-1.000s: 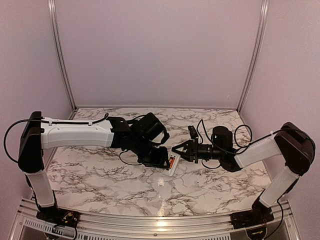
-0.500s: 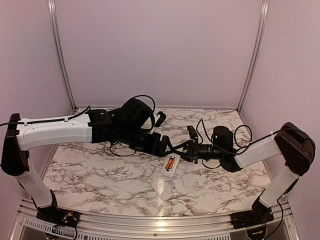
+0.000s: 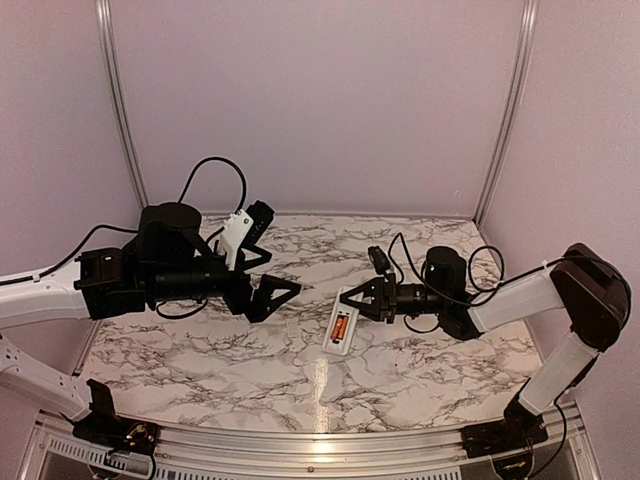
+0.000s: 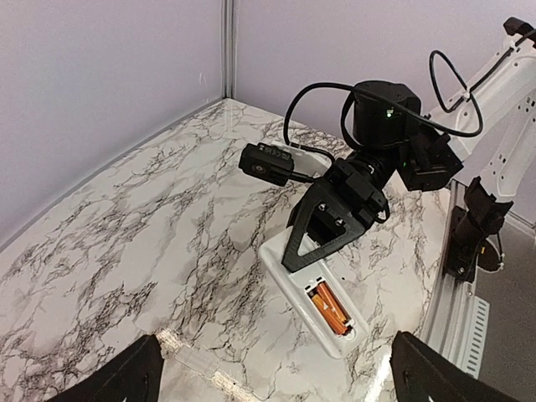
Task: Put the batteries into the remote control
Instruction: Place the battery in the battery compartment, then load the battery into the battery compartment, then press the battery in the battery compartment.
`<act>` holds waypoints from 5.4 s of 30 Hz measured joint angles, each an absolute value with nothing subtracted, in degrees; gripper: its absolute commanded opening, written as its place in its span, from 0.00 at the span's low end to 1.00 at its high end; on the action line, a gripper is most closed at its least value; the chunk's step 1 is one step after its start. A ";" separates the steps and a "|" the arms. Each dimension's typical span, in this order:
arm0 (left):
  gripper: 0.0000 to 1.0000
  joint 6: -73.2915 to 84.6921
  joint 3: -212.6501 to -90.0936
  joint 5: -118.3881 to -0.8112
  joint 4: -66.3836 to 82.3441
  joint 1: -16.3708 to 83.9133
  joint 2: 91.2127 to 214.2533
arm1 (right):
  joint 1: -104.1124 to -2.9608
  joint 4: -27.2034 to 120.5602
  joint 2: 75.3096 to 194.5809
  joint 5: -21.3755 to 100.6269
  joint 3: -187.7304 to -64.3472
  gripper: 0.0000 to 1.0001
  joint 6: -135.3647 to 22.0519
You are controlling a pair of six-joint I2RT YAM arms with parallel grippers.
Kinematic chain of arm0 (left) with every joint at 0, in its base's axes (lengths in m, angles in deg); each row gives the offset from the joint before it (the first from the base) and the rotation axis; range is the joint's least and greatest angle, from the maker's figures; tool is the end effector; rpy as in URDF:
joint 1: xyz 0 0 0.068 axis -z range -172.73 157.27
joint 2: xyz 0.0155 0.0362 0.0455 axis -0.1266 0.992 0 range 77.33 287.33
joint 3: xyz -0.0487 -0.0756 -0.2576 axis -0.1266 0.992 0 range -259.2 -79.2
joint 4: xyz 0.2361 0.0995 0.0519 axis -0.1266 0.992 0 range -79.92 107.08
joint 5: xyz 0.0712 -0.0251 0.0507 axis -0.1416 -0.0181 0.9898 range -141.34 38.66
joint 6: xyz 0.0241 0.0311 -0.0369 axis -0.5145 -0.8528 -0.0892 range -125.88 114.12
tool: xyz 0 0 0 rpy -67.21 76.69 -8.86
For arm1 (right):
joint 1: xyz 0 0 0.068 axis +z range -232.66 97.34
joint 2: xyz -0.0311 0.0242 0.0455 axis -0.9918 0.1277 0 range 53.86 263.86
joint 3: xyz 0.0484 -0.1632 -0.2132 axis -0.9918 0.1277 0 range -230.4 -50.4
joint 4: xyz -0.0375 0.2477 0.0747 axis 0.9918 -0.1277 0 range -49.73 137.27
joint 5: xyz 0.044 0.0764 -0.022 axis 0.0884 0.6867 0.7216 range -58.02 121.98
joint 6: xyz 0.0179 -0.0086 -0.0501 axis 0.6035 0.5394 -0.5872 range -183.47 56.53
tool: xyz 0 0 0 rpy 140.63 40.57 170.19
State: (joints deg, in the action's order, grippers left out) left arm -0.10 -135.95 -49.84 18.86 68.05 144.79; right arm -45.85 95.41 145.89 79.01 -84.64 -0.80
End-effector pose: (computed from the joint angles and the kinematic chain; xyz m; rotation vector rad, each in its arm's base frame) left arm 0.1345 -0.2386 0.3342 0.9002 1.7690 -0.7480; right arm 0.2306 0.2052 0.1856 -0.2703 2.1279 1.8633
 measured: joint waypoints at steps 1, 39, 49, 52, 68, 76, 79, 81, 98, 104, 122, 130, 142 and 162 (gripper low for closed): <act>0.99 -2.09 -136.68 -49.86 20.04 68.31 145.47 | -45.85 95.48 145.89 79.53 -84.95 0.00 -0.93; 0.26 -35.68 -135.41 -54.10 22.60 79.56 157.22 | -39.16 98.82 151.12 84.41 -89.58 0.00 0.32; 0.24 -36.88 -135.63 -52.53 22.60 79.83 159.06 | -39.16 98.93 151.10 84.41 -89.58 0.00 0.45; 0.23 -37.04 -135.69 -51.66 22.62 79.98 159.17 | -39.16 98.93 151.10 84.41 -89.58 0.00 0.45; 0.18 -37.28 -137.03 -48.68 22.84 80.09 160.61 | -39.16 98.93 151.12 84.41 -89.58 0.00 0.45; 0.16 -37.25 -137.62 -47.92 22.92 80.15 161.64 | -39.16 98.89 151.12 83.95 -89.58 0.00 0.38; 0.15 -37.21 -137.92 -47.22 23.17 80.22 161.97 | -39.16 98.82 151.12 83.91 -89.58 0.00 0.34; 0.14 -37.04 -138.47 -46.69 23.43 80.37 162.41 | -39.18 98.82 151.12 83.67 -89.58 0.00 0.32; 0.10 -35.48 -140.68 -42.87 26.07 80.20 166.03 | -39.70 97.99 151.16 81.15 -88.69 0.00 -0.32; 0.09 -35.16 -141.99 -41.78 27.14 80.07 167.78 | -39.92 97.80 151.18 79.80 -88.08 0.00 -0.53; 0.11 -31.88 -147.87 -40.81 34.25 79.04 172.92 | -39.92 96.03 151.49 76.34 -88.05 0.00 -1.87; 0.20 -31.59 -149.35 -42.21 35.36 78.51 174.47 | -39.92 94.19 151.49 75.99 -88.05 0.00 -2.24; 0.30 -29.95 -145.57 -44.92 31.73 77.75 167.41 | -39.86 93.93 149.13 79.25 -88.97 0.00 -2.65; 0.84 -3.22 -133.29 -47.22 17.42 72.09 153.38 | -40.80 95.22 146.55 82.81 -89.41 0.00 -5.06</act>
